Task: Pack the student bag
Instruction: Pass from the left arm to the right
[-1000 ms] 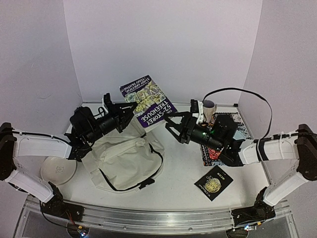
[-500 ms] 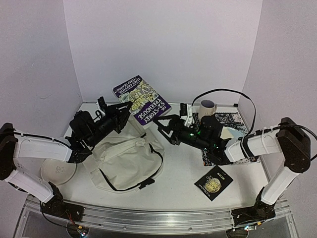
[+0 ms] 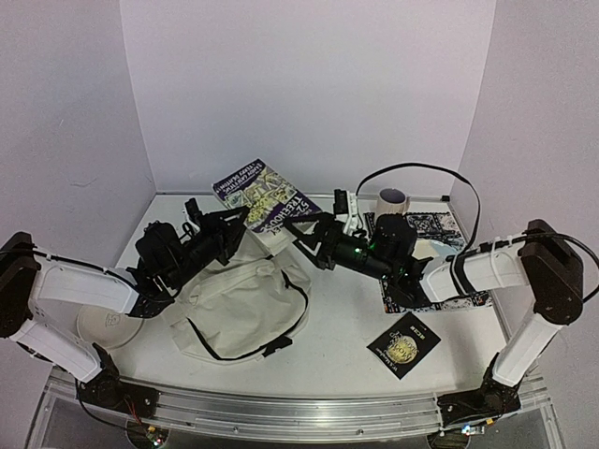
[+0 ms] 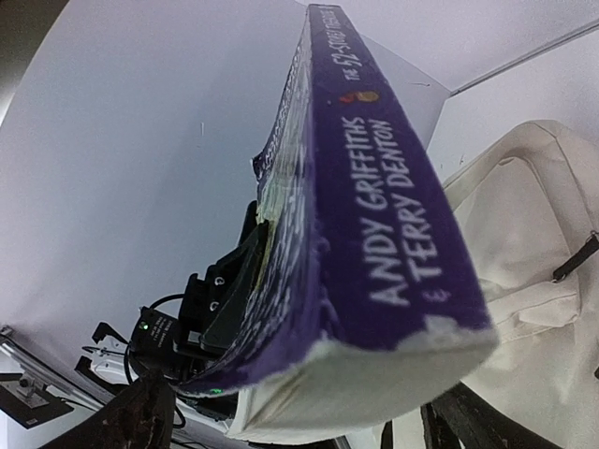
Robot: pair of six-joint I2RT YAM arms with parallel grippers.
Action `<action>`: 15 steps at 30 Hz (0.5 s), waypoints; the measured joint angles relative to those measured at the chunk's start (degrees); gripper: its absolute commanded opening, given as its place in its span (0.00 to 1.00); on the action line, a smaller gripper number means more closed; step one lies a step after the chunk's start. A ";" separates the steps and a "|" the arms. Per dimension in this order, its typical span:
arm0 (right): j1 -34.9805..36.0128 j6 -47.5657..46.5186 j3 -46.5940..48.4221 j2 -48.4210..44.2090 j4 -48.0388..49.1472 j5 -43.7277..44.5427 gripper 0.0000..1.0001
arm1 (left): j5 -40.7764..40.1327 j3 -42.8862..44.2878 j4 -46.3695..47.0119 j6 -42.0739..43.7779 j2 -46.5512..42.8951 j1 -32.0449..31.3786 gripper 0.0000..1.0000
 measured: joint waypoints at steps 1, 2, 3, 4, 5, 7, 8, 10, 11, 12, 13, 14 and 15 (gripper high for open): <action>0.00 0.01 0.29 0.30 0.10 -0.17 0.90 | -0.06 -0.03 0.02 0.00 0.02 -0.01 0.00; 0.00 0.03 0.47 0.56 0.22 -0.39 0.90 | -0.17 -0.16 0.12 0.01 0.01 -0.01 0.00; 0.00 0.04 0.54 0.78 0.31 -0.61 0.91 | -0.34 -0.42 0.31 -0.01 -0.01 -0.01 0.00; 0.02 0.04 0.56 0.93 0.25 -0.94 0.91 | -0.55 -0.77 0.45 -0.01 -0.05 -0.01 0.00; 0.02 0.04 0.57 0.95 0.07 -1.17 0.91 | -0.74 -1.34 0.51 0.01 -0.19 -0.06 0.00; 0.09 0.04 0.57 0.96 -0.15 -1.52 0.92 | -0.82 -2.52 0.48 0.08 -0.53 -0.22 0.00; 0.15 0.04 0.57 0.96 -0.15 -1.64 0.92 | -0.84 -2.93 0.39 0.09 -0.61 -0.35 0.00; 0.30 0.15 0.57 0.96 -0.16 -1.88 0.92 | -0.81 -3.50 0.17 0.14 -0.64 -0.55 0.00; 0.34 0.29 0.57 0.96 -0.21 -2.01 0.92 | -0.77 -3.63 0.05 0.15 -0.64 -0.59 0.00; 0.39 0.39 0.57 0.96 -0.28 -2.07 0.91 | -0.74 -3.63 0.00 0.17 -0.64 -0.62 0.00; 0.39 0.51 0.58 0.96 -0.30 -2.18 0.91 | -0.73 -3.63 0.02 0.19 -0.67 -0.65 0.00; 0.39 0.63 0.60 0.96 -0.30 -2.28 0.89 | -0.70 -3.63 0.02 0.21 -0.73 -0.69 0.00; 0.39 0.78 0.63 0.96 -0.30 -2.32 0.86 | -0.66 -3.63 0.02 0.21 -0.79 -0.71 0.00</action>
